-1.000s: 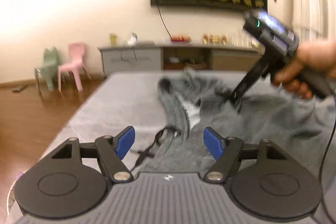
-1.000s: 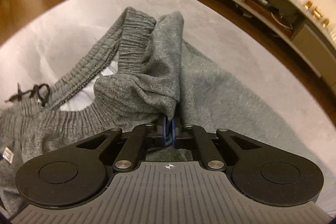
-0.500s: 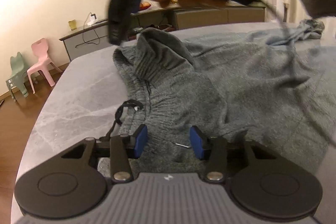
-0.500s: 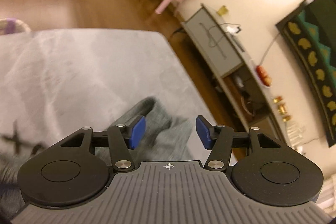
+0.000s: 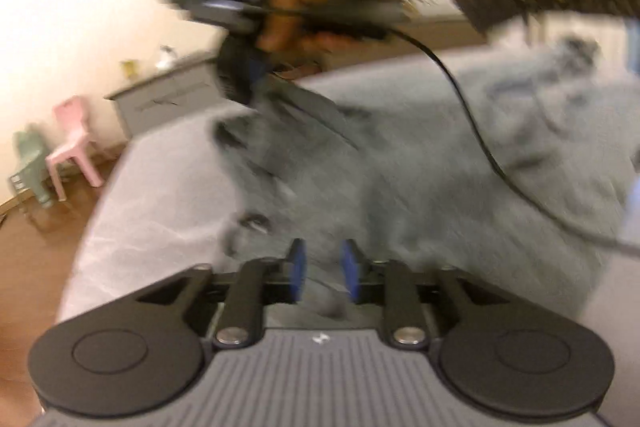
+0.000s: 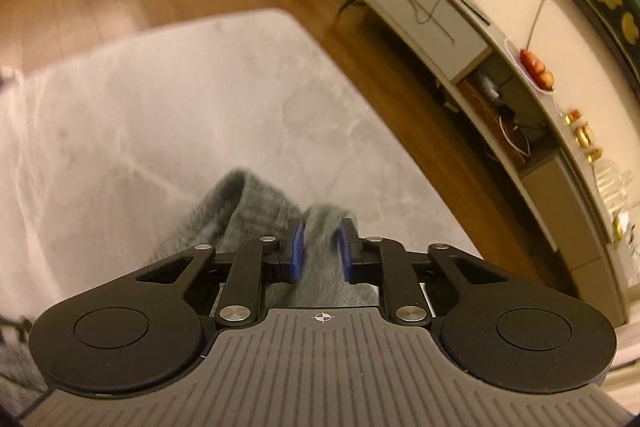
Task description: Fold clothes
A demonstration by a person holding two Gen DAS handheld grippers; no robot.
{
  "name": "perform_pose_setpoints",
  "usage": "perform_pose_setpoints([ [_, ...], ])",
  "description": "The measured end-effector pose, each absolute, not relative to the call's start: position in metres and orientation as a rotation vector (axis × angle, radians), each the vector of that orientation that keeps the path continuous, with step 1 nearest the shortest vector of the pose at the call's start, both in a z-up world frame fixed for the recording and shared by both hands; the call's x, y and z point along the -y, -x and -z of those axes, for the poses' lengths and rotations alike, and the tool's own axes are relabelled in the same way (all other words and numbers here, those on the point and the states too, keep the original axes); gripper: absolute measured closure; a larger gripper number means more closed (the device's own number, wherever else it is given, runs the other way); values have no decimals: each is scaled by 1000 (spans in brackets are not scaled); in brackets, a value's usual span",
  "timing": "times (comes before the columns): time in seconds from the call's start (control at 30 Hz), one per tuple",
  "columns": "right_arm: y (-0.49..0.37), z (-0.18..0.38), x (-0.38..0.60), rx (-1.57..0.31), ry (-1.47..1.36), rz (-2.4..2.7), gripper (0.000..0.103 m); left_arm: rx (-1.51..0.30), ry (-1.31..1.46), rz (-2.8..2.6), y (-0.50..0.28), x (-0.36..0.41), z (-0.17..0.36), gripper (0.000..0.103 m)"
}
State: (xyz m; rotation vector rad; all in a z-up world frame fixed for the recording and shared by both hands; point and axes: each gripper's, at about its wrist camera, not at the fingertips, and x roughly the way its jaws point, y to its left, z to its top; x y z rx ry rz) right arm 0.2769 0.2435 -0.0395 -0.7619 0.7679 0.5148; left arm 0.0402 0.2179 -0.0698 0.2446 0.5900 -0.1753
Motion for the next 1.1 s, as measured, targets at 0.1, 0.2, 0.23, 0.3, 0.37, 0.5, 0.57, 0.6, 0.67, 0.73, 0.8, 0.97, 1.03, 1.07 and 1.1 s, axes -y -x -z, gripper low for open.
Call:
perform_pose_setpoints([
  [0.1,-276,30,-255,-759,695,-569,53,-604,-203,146,-59,-237,68,68],
  [0.2,-274,56,-273,-792,815,-587,57,-664,-214,216,-80,-233,76,68],
  [0.23,-275,68,-276,-796,887,-557,67,-681,-228,237,-85,-229,79,68],
  [0.3,-275,74,-275,-766,964,-523,92,-700,-235,274,-90,-225,84,68],
  [0.37,-265,61,-268,-676,979,-522,96,-716,-232,310,-94,-223,87,66],
  [0.5,-235,10,-249,-458,953,-573,99,-753,-227,350,-97,-225,92,53],
  [0.57,-235,-15,-243,-387,896,-577,100,-778,-211,343,-99,-229,91,41],
  [0.6,-244,-14,-243,-389,870,-571,100,-787,-215,333,-100,-230,90,40],
  [0.67,-260,-13,-245,-393,818,-559,100,-803,-218,314,-102,-232,88,53],
  [0.73,-276,-11,-246,-396,766,-548,100,-817,-216,298,-103,-236,86,76],
  [0.8,-292,-9,-247,-399,714,-536,64,-830,-210,227,-105,-249,84,83],
  [0.97,-304,-23,-192,-575,335,-530,53,-828,15,101,-109,-312,74,88],
  [1.03,-274,-33,-140,-579,187,-536,49,-814,90,94,-108,-328,67,88],
  [1.07,-252,-36,-111,-578,135,-529,46,-804,115,91,-107,-333,63,88],
  [1.1,-228,-38,-78,-575,103,-516,44,-792,136,87,-106,-335,60,88],
])
